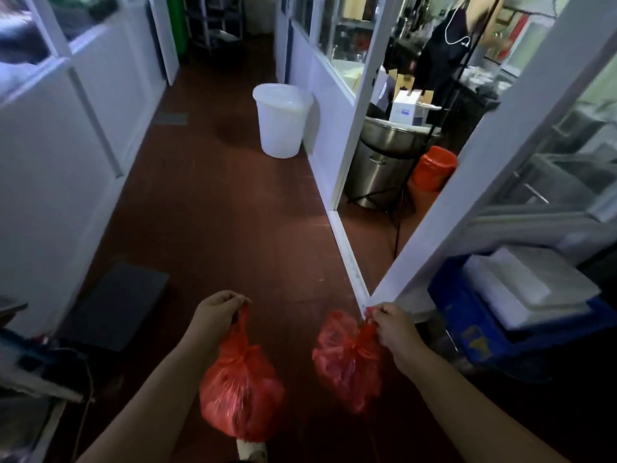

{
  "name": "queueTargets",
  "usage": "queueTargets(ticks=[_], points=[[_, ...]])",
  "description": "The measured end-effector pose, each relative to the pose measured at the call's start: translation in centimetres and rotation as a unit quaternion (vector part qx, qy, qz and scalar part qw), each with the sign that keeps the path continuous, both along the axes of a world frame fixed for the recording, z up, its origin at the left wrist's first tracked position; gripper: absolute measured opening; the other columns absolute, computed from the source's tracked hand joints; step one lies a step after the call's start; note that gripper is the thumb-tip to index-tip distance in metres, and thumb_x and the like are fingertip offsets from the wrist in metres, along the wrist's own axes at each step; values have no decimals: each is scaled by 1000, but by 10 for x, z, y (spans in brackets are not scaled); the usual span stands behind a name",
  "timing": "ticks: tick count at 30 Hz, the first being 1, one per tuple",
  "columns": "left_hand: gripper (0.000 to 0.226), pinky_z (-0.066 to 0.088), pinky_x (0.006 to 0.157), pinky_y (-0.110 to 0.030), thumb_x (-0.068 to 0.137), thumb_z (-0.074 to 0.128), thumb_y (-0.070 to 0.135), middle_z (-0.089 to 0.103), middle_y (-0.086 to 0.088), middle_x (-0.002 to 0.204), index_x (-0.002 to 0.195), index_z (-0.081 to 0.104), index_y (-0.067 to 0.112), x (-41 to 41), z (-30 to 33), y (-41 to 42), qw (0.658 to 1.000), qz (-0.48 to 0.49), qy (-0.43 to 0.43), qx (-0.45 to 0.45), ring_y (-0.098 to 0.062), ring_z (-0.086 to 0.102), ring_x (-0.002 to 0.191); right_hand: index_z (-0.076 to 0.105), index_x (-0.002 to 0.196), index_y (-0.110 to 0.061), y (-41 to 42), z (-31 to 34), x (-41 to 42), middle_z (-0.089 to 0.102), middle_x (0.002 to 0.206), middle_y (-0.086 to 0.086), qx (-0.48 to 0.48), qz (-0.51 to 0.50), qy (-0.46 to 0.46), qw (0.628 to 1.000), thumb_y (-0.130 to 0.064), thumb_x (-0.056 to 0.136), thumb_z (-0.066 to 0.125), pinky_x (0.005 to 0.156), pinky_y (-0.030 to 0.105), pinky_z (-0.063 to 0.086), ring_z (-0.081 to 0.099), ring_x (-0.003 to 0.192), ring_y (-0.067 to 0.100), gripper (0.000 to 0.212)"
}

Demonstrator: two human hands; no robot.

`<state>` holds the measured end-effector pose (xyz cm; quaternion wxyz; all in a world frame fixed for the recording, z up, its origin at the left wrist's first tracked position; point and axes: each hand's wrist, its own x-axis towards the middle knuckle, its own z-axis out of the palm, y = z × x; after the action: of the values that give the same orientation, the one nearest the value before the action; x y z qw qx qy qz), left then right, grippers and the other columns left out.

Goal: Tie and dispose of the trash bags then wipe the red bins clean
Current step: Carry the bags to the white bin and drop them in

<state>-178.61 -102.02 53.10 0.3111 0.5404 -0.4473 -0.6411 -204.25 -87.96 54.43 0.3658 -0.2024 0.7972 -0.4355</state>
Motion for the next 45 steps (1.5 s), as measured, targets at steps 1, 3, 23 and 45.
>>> queueTargets(ticks=[1,3,23,45], points=[[25,35,37,-14,91,53,4,50,3,43,69,66,8,-10,-3,-23,1000,-5,-9,5,-6,45,37,62,80,-11,-23,1,-12,60,74,8,4,-7,4,1000,-7,95,48,46,24,38,50,59,16,21],[25,37,44,-19,90,54,5,52,-1,48,69,67,8,-27,-5,-68,1000,-9,-26,14,-12,46,44,64,78,-11,-68,5,-34,62,73,8,13,-18,17,1000,-3,93,47,48,23,40,53,60,15,24],[21,40,61,-33,91,54,5,49,-7,61,75,67,9,-254,29,-472,989,140,-26,-22,-19,46,60,61,77,-11,-517,24,-259,66,80,10,-32,269,130,954,-1,88,54,62,15,42,58,71,14,16],[20,48,57,-18,89,54,-3,67,-3,64,79,68,7,-421,16,-916,1000,19,-19,-1,-12,61,62,60,76,-28,-1020,26,-373,65,81,-10,-15,323,154,934,-8,88,57,65,7,41,59,80,3,23]])
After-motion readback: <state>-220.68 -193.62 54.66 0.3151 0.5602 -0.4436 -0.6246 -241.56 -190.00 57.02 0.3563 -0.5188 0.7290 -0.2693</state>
